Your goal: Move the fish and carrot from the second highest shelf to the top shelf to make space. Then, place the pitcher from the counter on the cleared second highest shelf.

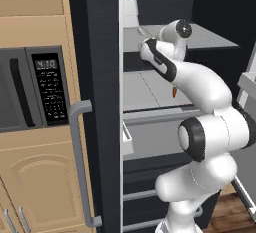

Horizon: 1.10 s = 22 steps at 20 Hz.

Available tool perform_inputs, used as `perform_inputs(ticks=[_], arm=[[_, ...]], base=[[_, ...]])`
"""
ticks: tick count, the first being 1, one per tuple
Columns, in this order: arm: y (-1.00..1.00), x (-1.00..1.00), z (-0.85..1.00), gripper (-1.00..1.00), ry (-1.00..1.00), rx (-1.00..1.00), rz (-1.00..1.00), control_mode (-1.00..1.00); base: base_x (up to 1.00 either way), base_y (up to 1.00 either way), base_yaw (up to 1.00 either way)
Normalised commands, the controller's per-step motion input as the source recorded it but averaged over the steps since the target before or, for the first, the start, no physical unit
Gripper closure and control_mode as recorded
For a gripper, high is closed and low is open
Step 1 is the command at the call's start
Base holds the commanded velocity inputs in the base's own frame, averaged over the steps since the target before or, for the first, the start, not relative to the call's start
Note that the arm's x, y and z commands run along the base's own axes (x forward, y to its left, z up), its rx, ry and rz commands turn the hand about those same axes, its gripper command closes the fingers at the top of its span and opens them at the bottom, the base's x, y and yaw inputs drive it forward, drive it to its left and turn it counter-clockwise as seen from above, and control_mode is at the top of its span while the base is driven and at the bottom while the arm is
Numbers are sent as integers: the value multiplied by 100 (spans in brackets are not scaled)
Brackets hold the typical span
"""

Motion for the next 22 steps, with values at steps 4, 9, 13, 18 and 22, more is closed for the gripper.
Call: perform_inputs(ticks=[4, 9, 13, 18, 22], arm=[[-2, -100, 25, -100, 22, 0, 0, -100], [-25, -100, -1, -100, 22, 0, -11, -100], [-31, -100, -48, -100, 17, -2, -17, -100], [-21, -77, -98, -100, 12, -3, -17, -100], [-39, -33, -100, -100, 8, 0, -19, -100]], base=[[0, 0, 0], [0, 0, 0], [0, 0, 0], [0, 0, 0], [0, 0, 0]])
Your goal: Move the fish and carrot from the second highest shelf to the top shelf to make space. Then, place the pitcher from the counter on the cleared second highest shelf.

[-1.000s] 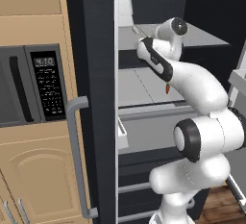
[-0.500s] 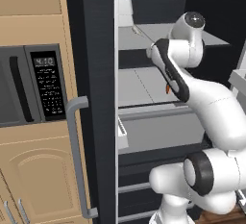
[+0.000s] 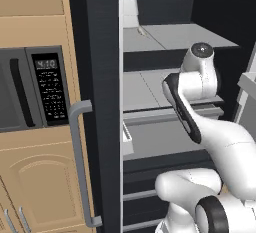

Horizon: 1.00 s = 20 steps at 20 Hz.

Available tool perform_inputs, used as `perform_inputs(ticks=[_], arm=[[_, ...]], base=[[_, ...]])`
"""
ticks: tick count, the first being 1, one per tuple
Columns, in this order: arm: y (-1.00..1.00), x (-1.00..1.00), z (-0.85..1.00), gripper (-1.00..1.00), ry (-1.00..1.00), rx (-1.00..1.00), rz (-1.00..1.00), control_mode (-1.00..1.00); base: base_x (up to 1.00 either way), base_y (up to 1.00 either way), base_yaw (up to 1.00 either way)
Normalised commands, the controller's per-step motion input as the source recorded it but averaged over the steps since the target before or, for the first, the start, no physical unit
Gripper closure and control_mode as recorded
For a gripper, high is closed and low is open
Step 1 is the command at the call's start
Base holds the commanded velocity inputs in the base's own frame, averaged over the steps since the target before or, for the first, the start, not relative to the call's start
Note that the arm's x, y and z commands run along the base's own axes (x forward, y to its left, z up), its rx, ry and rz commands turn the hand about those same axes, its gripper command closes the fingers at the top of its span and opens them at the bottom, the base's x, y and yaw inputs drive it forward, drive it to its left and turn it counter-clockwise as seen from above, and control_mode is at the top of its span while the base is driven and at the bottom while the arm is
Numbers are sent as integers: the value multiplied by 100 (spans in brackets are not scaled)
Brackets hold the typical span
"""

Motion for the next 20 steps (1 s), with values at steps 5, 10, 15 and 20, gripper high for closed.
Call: perform_inputs(ticks=[5, 10, 15, 20], arm=[[-52, -6, -69, -100, 5, 1, -12, -100], [-56, 22, -21, -100, 6, 7, -6, -100], [-34, 50, 0, -100, 3, 11, -1, -100], [-3, 49, -1, -100, 0, 7, 0, -100]], base=[[0, 0, 0], [0, 0, 0], [0, 0, 0], [0, 0, 0]])
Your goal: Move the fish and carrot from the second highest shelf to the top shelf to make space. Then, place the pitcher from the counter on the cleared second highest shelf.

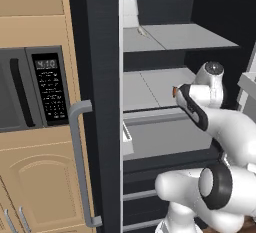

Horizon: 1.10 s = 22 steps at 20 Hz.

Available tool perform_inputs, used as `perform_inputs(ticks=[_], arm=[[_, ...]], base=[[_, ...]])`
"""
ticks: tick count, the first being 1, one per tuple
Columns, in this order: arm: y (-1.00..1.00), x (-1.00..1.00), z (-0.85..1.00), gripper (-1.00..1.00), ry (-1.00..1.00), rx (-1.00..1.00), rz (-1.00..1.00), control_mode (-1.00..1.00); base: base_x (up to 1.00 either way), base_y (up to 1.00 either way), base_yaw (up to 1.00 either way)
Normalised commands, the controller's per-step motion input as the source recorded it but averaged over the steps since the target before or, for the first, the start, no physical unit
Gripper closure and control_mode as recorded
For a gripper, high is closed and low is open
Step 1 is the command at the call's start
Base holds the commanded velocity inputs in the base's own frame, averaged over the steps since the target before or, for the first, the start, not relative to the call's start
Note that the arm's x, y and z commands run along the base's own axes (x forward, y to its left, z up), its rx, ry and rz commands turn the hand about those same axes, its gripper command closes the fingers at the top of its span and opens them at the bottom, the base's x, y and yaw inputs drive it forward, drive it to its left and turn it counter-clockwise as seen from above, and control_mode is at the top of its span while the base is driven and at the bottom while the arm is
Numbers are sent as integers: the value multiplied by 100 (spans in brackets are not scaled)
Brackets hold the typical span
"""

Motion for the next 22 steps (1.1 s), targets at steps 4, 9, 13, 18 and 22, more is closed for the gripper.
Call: perform_inputs(ticks=[4, 9, 13, 18, 22], arm=[[0, 39, -19, -100, 0, 1, 0, -100], [0, 41, -25, -100, 0, 0, 0, -100], [0, 44, -36, -100, 0, 0, 0, -100], [0, 45, -36, -100, 0, 1, 0, -100], [0, 55, -21, -100, 0, 2, 0, -100]], base=[[0, 0, 0], [0, 0, 0], [0, 0, 0], [0, 0, 0], [0, 0, 0]])
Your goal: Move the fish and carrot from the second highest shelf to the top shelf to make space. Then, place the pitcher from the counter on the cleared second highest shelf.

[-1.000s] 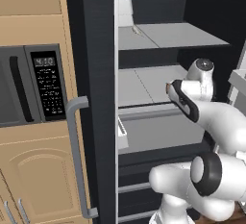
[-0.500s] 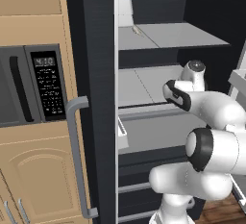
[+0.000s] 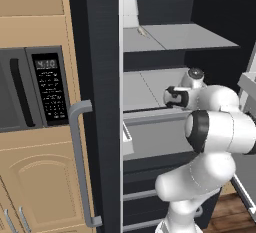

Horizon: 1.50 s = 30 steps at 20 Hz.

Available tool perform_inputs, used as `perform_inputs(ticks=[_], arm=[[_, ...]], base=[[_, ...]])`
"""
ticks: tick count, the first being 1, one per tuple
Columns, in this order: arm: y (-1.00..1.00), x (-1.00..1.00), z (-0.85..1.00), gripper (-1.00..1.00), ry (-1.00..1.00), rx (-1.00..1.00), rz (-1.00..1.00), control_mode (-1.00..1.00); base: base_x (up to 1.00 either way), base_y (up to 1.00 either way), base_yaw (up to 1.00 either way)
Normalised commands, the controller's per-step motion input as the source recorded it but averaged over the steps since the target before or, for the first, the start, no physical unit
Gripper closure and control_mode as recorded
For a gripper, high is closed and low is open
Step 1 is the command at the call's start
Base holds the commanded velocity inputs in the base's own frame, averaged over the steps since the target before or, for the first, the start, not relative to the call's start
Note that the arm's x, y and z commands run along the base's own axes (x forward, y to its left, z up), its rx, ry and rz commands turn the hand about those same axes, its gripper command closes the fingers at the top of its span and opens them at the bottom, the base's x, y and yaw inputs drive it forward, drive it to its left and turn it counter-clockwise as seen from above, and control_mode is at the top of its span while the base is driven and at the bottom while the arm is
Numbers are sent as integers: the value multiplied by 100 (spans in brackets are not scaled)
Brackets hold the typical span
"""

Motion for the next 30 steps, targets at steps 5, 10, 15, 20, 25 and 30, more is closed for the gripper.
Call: perform_inputs(ticks=[5, 10, 15, 20, 25, 30], arm=[[0, 61, -12, -100, 0, 3, 0, -100], [-1, 59, -12, -100, 0, 4, 0, -100], [-2, 51, -16, -100, 0, 2, 0, -100], [-8, 37, -26, 100, 1, 0, 0, -100], [-14, 22, -37, 100, 4, 0, 0, -100], [-6, 3, -31, 100, 2, 0, 0, -100]], base=[[0, 0, 0], [0, 0, 0], [0, 0, 0], [0, 0, 0], [0, 0, 0], [0, 0, 0]])
